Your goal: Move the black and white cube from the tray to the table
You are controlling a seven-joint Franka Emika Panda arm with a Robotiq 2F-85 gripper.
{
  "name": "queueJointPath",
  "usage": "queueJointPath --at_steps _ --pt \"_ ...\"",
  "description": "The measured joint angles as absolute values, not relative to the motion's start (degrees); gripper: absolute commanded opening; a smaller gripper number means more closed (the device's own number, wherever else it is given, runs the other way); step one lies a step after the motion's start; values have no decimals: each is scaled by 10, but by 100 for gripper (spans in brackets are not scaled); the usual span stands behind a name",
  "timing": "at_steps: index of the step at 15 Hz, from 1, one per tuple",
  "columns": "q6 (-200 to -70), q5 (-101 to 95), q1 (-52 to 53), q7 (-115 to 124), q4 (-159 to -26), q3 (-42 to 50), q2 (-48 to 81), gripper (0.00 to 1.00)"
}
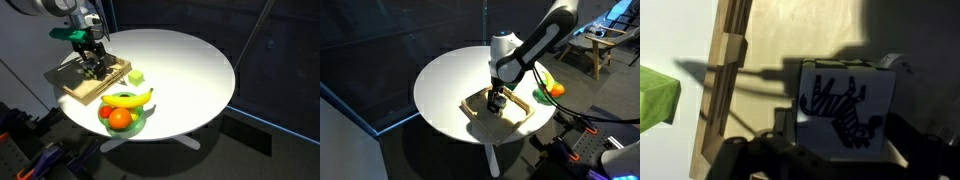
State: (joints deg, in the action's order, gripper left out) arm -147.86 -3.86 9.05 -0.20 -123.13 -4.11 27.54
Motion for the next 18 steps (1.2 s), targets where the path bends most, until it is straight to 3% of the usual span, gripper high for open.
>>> queueJointPath --at_steps 5,6,8,11,16,18 --pt "-1479 -39 91 -2 -1231 -41 279 97" --pt "-1479 -39 91 -2 -1231 -41 280 73" --pt "-1479 -39 91 -2 -1231 -41 281 71" --pt "-1479 -39 91 -1 -1230 -42 281 46" --pt "-1471 -38 91 10 -1228 -42 278 14" --pt "-1462 -38 91 16 -1228 -41 273 5"
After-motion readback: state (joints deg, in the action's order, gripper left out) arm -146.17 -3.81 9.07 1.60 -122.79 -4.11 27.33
